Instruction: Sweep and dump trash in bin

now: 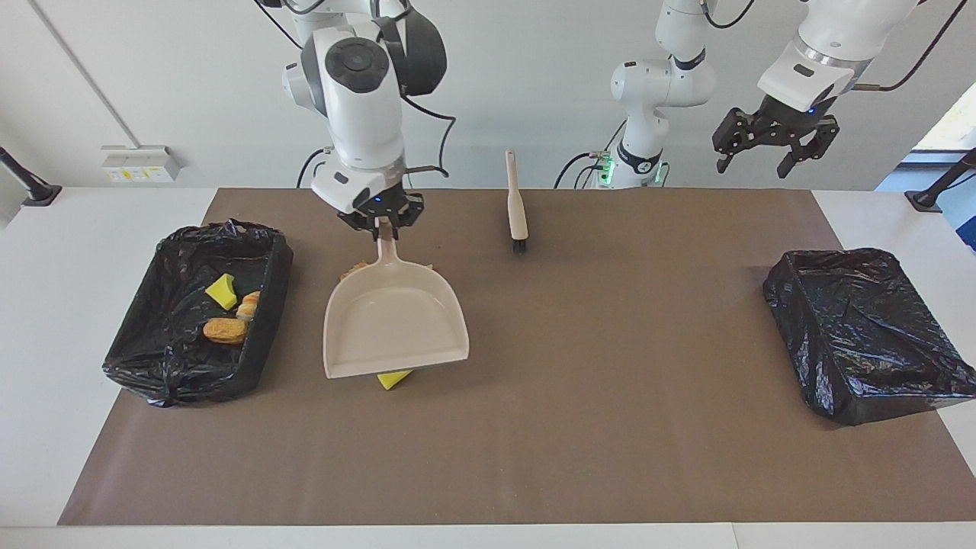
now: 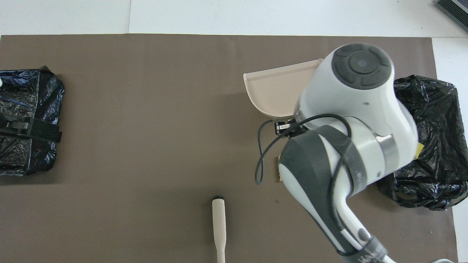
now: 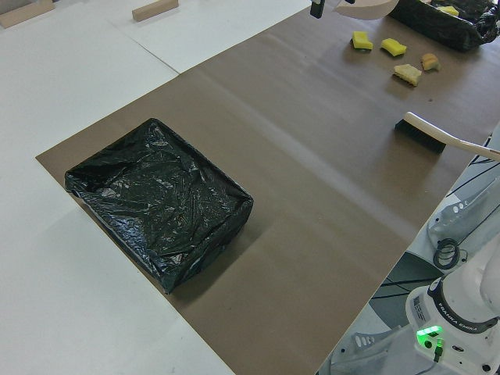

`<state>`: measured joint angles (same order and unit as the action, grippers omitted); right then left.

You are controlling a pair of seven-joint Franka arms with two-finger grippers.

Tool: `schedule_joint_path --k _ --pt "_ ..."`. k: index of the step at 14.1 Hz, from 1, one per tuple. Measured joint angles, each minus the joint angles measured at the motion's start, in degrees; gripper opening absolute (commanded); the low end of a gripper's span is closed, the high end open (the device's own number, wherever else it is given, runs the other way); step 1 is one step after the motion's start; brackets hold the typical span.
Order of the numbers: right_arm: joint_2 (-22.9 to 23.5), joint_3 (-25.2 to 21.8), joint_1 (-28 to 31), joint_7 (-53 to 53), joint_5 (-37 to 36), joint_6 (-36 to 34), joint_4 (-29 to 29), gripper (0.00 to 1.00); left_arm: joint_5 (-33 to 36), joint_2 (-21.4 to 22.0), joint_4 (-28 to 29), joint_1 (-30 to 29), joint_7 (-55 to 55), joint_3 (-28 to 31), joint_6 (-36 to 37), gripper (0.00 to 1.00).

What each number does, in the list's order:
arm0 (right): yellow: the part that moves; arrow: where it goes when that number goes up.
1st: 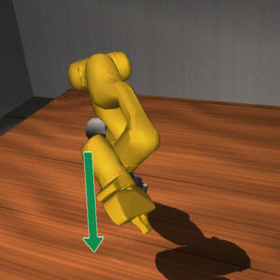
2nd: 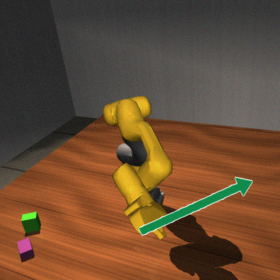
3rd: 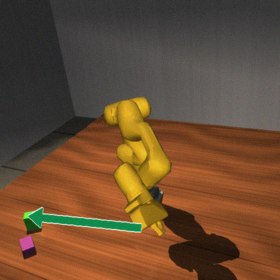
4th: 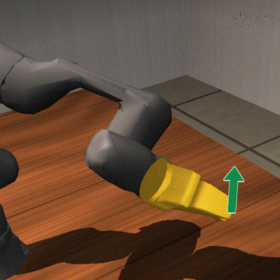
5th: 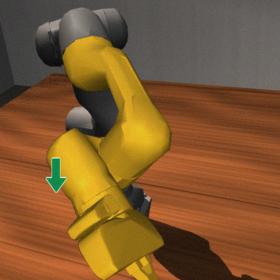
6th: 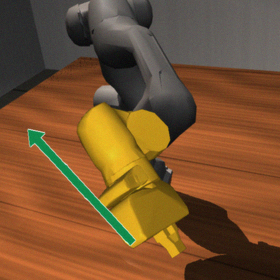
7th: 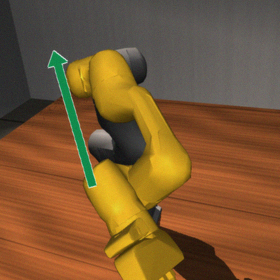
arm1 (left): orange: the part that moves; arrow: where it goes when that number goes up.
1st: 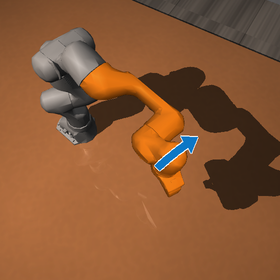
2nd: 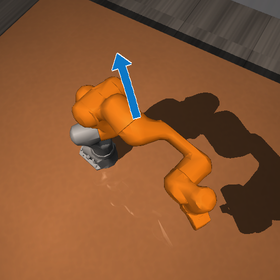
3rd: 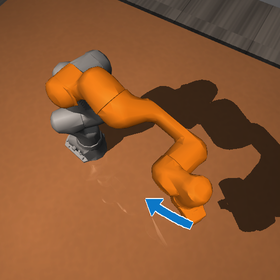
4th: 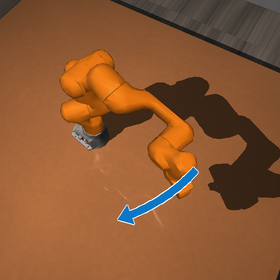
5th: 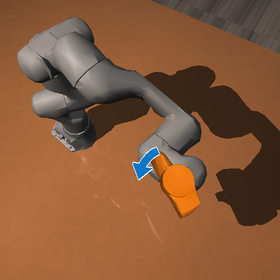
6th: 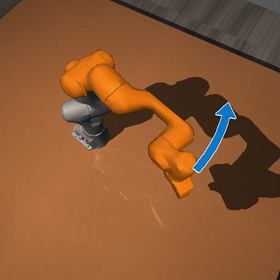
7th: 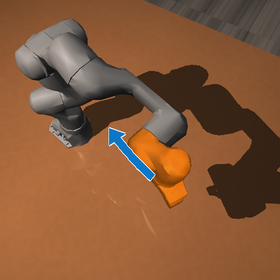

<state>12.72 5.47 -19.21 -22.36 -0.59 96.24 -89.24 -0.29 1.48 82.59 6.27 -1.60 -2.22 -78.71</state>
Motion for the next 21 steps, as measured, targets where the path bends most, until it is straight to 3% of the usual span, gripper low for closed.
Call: schedule_joint_path --k 5,8,12,13,14,18,21 --pt "9.28 0.05 -7.03 -13.92 4.56 14.62 1.18 0.0 0.0 0.02 0.0 0.0 0.0 0.0 0.0 1.0" --pt "15.74 0.04 -11.36 -16.82 4.65 19.54 3.24 0.0 0.0 0.03 0.0 0.0 0.0 -0.03 -0.03 1.0" --pt "22.72 0.26 -12.21 -16.89 4.7 20.92 9.38 0.0 0.0 0.03 0.0 0.02 0.0 -0.28 -0.02 1.0" --pt "23.13 0.26 -12.15 -16.89 4.71 20.84 10.1 0.11 -0.01 0.03 0.0 0.04 0.0 -0.36 -0.12 1.0" --pt "23.32 0.26 -12.11 -16.89 4.71 20.71 10.38 0.99 -0.02 0.03 0.0 0.06 0.0 -0.51 -0.26 1.0" --pt "22.19 0.34 -12.16 -14.16 3.37 16.77 11.46 1.0 -0.03 -0.13 0.63 0.23 0.13 -1.59 -2.7 1.0" --pt "17.79 0.94 -12.64 -14.18 3.36 12.67 9.7 1.0 -0.04 -0.77 3.49 0.28 3.2 -4.34 -9.3 1.0"
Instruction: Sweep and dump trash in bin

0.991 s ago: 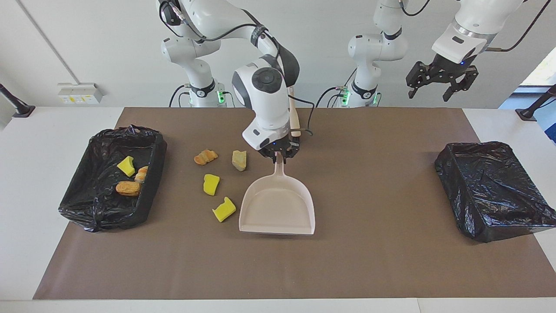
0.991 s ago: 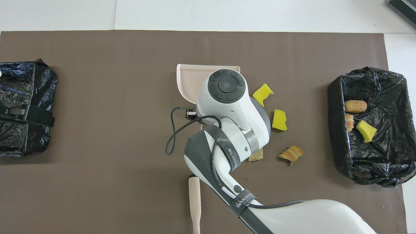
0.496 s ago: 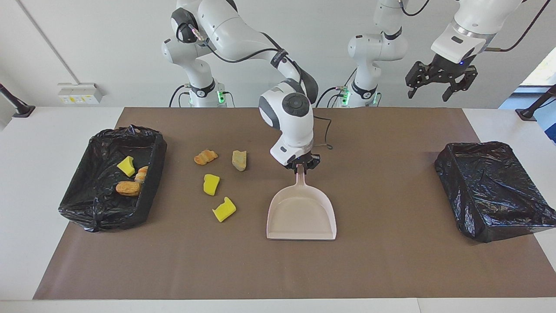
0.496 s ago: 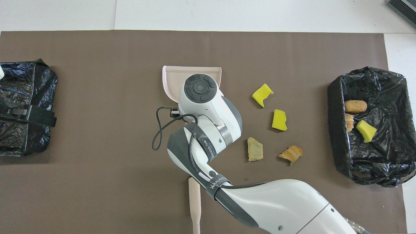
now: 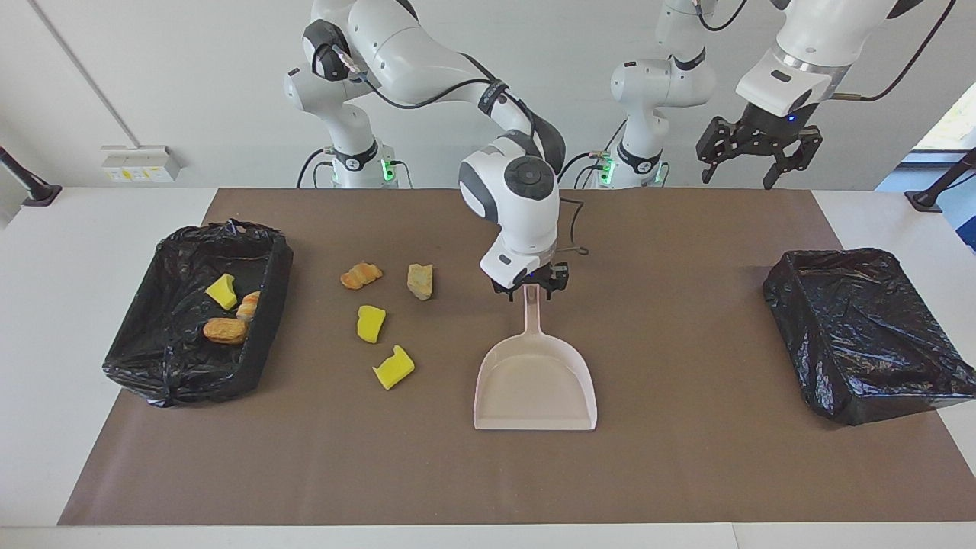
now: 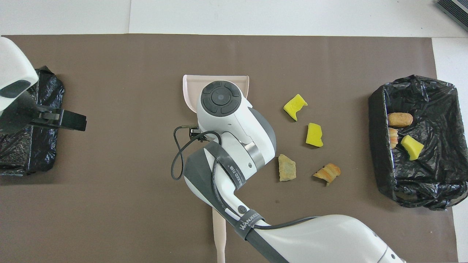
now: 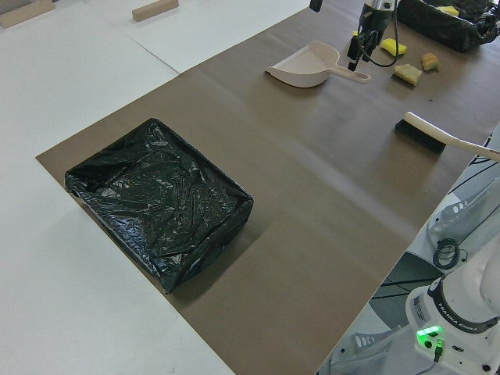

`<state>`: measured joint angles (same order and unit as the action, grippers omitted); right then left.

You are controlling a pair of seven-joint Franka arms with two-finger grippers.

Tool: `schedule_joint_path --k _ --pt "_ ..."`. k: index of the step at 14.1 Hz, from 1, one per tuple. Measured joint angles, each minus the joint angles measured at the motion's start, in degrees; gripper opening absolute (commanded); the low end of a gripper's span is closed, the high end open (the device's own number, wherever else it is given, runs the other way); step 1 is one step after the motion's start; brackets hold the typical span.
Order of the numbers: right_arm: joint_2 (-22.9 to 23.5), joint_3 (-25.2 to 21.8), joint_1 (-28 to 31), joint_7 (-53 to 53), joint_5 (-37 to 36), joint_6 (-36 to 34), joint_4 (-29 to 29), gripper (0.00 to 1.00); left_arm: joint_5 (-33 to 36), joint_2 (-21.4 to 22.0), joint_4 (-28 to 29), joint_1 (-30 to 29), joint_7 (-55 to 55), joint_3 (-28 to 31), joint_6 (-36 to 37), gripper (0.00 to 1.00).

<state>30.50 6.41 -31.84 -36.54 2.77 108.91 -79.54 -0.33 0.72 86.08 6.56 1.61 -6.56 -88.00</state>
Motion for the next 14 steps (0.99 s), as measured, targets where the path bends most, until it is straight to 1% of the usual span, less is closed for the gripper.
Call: schedule_joint_path --k 2,3,6,8,10,11,12,14 --pt "-4.54 0.51 -0.3 -0.03 0.06 -0.92 -5.12 1.0 0.0 -1.1 2.73 0.03 2.7 -2.15 -4.78 1.0" --pt "-7.37 1.02 -0.41 -0.04 0.3 -0.92 -8.92 1.0 0.0 -2.33 3.68 0.06 4.89 -3.35 -7.22 1.0" --pt "-15.34 2.11 -3.4 -1.34 0.68 -0.42 -20.7 1.0 0.01 -7.69 4.55 0.16 10.6 -6.82 -13.59 1.0" --pt "-20.41 2.26 -6.89 -2.64 2.41 2.88 -29.55 1.0 0.62 -11.97 4.77 0.3 15.7 -9.89 -17.17 1.0" --pt "-25.57 2.33 -10.42 -3.2 5.86 7.83 -38.88 1.0 4.28 -16.41 5.22 0.61 22.02 -14.09 -20.55 1.0" --pt "-27.85 2.35 -12.03 -3.53 7.61 9.33 -42.59 1.0 6.35 -18.28 5.84 0.72 25.44 -16.45 -22.5 1.0" --pt "-30.09 2.36 -13.73 -4.04 9.47 10.01 -45.68 1.0 8.0 -19.8 6.98 0.87 28.68 -18.78 -24.85 1.0" --pt "-33.59 2.38 -16.34 -4.98 11.82 10.39 -49.75 1.0 9.33 -21.27 9.42 1.93 32.39 -20.76 -28.21 1.0"
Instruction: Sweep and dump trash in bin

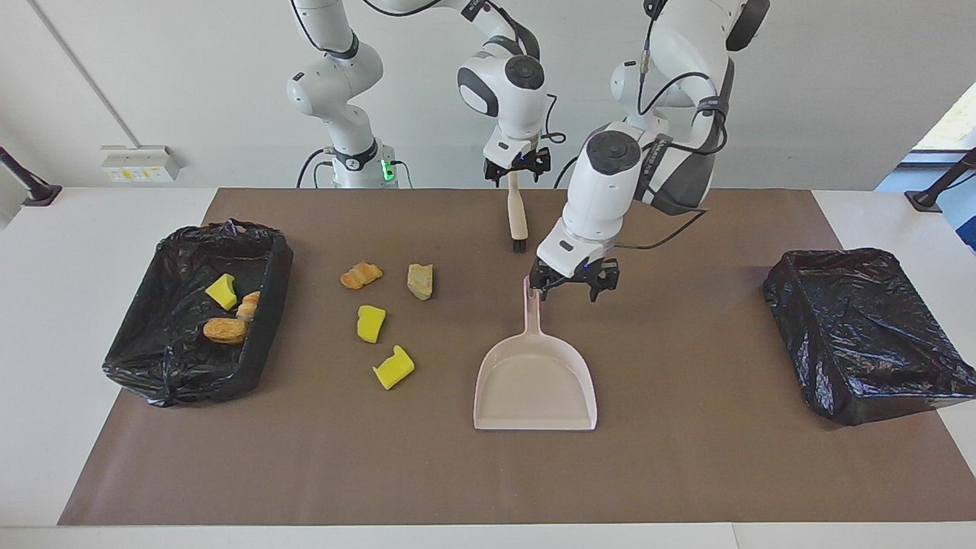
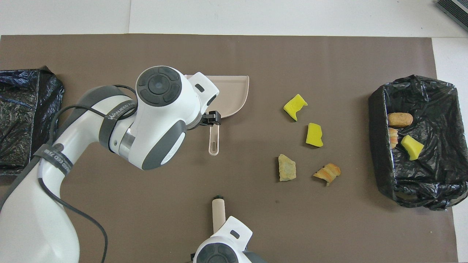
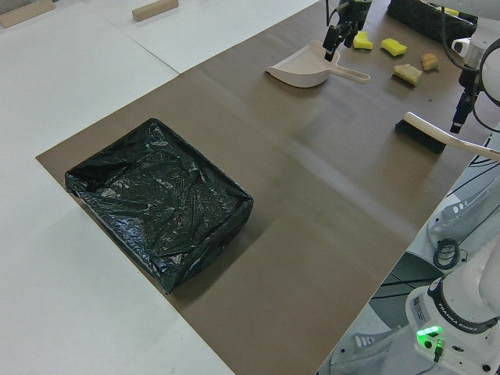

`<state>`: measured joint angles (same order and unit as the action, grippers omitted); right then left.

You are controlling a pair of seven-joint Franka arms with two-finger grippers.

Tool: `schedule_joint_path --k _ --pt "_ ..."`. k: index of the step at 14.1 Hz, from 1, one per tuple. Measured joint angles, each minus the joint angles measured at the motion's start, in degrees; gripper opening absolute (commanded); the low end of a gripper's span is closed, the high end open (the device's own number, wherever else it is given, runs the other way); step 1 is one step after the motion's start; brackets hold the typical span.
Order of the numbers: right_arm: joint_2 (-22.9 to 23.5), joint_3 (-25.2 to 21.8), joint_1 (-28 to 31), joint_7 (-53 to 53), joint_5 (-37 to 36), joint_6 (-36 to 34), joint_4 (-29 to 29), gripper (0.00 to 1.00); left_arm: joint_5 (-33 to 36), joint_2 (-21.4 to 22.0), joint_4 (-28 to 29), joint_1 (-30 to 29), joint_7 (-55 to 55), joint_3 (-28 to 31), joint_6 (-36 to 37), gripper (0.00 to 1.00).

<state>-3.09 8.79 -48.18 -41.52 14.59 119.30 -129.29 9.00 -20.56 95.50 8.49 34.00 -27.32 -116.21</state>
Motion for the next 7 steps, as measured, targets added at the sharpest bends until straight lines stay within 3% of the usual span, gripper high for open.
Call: schedule_joint_path --k 3,7 --pt "-2.75 -0.04 -2.63 -0.95 1.77 2.72 -4.93 1.0 4.73 -2.41 1.64 1.36 5.55 -0.69 -3.45 1.0" --pt "-2.84 -0.05 -4.82 -1.96 2.23 6.28 -7.98 1.0 10.09 -6.07 1.69 1.8 10.79 -2.21 -5.04 0.97"
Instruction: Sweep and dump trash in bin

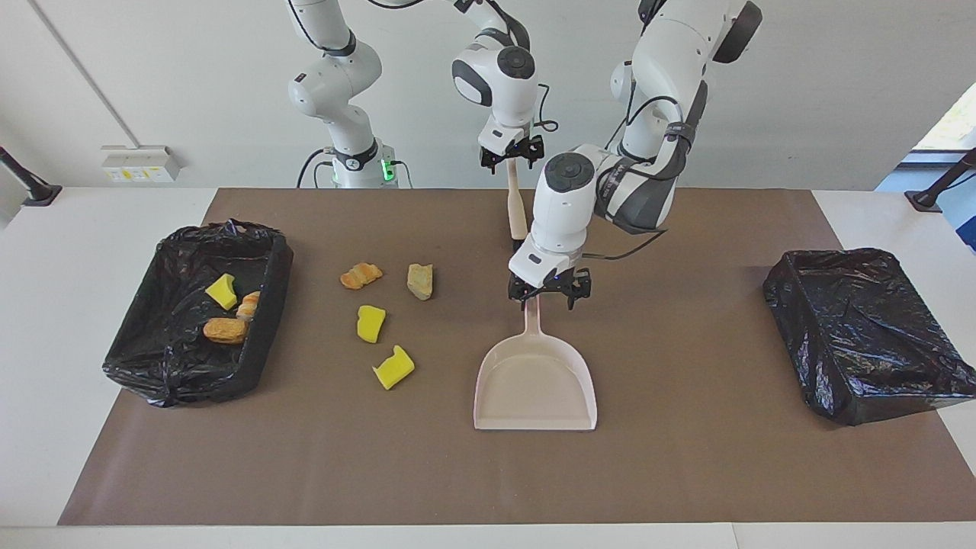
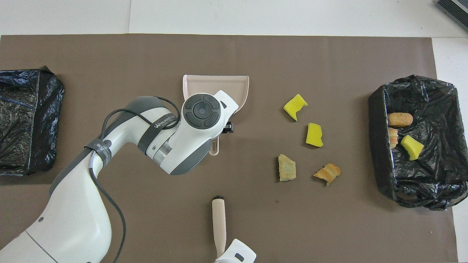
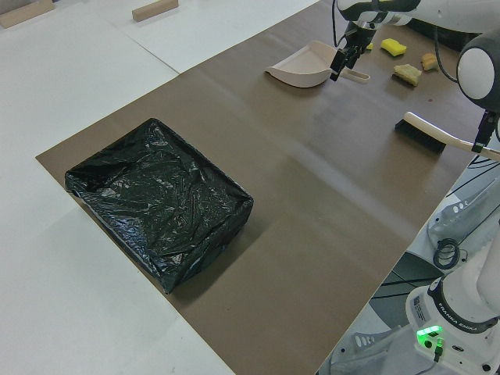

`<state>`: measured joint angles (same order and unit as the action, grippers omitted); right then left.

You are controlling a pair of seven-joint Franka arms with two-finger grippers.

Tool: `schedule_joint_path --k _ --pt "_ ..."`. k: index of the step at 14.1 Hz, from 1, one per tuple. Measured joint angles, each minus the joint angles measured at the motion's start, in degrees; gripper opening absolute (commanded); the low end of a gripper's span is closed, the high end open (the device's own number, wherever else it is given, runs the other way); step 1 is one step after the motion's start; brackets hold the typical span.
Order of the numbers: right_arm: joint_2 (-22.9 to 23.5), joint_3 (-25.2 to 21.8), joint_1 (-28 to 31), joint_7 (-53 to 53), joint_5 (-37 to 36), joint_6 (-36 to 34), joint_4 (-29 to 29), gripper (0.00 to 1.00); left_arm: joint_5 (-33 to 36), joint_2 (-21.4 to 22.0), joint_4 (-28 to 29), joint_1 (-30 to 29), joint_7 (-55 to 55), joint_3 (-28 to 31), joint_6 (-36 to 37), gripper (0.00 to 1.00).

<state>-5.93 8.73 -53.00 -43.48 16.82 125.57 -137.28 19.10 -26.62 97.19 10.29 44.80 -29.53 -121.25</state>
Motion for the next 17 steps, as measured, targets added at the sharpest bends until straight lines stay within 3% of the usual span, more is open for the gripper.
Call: schedule_joint_path --k 2,3,4,5,6,12,15,17 --pt "0.0 0.0 -0.97 -0.15 0.03 1.29 -0.6 0.73 0.02 -0.11 -0.01 0.0 0.34 -0.15 -0.54 0.61" --pt "0.0 0.0 -1.29 -0.2 0.04 1.84 -0.89 0.65 0.02 -0.16 -0.01 0.0 0.8 -0.17 -0.56 0.38" --pt "0.01 0.0 -1.39 -0.23 0.04 2.09 -1.06 0.49 0.06 -0.22 -0.01 0.0 1.12 -0.17 -0.56 0.12" --pt "0.04 -0.01 -1.39 -0.23 0.05 2.34 -1.2 0.08 0.11 -0.28 -0.01 0.0 1.23 -0.17 -0.56 0.0" --pt "0.12 -0.01 -1.39 -0.23 0.05 2.64 -1.33 0.0 0.14 -0.31 -0.01 0.0 1.29 -0.17 -0.57 0.0" --pt "0.5 -0.52 -0.4 -0.75 -0.02 2.03 -0.83 0.0 0.25 1.38 -0.68 -0.17 -2.39 -0.07 0.36 0.0" --pt "-0.61 -0.83 4.05 -0.73 -1.02 -5.85 2.96 0.0 0.25 5.1 -0.84 -0.74 -8.5 0.31 6.85 0.0" --pt "-4.11 -0.98 8.39 0.68 -2.17 -12.97 4.81 0.0 0.25 7.57 -0.8 -1.44 -17.18 0.5 11.7 0.0"
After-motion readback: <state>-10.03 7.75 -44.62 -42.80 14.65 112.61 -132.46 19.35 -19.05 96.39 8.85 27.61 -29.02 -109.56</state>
